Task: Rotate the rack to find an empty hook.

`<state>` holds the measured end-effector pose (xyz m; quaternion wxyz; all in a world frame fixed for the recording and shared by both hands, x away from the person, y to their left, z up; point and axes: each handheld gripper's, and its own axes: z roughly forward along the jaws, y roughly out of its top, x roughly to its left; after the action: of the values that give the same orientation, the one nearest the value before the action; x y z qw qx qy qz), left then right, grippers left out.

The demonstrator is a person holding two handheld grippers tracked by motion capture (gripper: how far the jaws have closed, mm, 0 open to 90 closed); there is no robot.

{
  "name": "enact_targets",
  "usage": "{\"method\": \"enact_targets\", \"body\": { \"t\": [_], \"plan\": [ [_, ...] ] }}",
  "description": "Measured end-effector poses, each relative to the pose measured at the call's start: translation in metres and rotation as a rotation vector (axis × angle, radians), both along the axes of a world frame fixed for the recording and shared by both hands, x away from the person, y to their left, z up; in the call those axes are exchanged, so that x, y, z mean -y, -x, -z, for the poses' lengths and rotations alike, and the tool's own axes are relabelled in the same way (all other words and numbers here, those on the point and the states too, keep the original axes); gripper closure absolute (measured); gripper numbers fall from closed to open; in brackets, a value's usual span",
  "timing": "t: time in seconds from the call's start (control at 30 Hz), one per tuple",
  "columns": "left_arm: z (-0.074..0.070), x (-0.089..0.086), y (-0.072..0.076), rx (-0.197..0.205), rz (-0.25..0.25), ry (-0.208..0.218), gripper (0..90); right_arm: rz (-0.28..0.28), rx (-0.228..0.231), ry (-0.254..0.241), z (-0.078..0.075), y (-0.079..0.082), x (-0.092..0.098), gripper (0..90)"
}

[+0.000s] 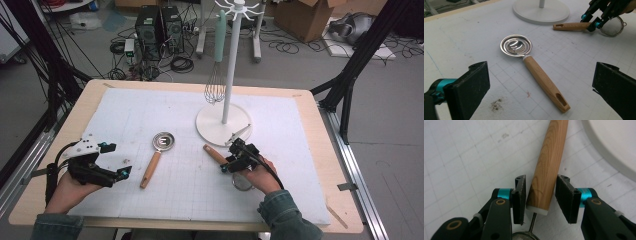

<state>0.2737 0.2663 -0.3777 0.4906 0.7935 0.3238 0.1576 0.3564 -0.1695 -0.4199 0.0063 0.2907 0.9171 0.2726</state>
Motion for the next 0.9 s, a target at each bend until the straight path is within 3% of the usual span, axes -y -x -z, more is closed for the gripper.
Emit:
{"method": "enact_targets", "body": {
  "t": [0.33,0.9],
  "plan": [
    [0.0002,0.0013,-0.0003,0.000,0.003,-0.001,1.7,-0.014,0.042,0.082,0.0003,0.0033,-0.0087,63.1],
    [-0.0006,-0.0015,0.0001,0.003,-0.002,0.000,1.8,-0.007,0.038,0.080,-0.0008,0.0013,-0.0065,70.2]
  ]
}}
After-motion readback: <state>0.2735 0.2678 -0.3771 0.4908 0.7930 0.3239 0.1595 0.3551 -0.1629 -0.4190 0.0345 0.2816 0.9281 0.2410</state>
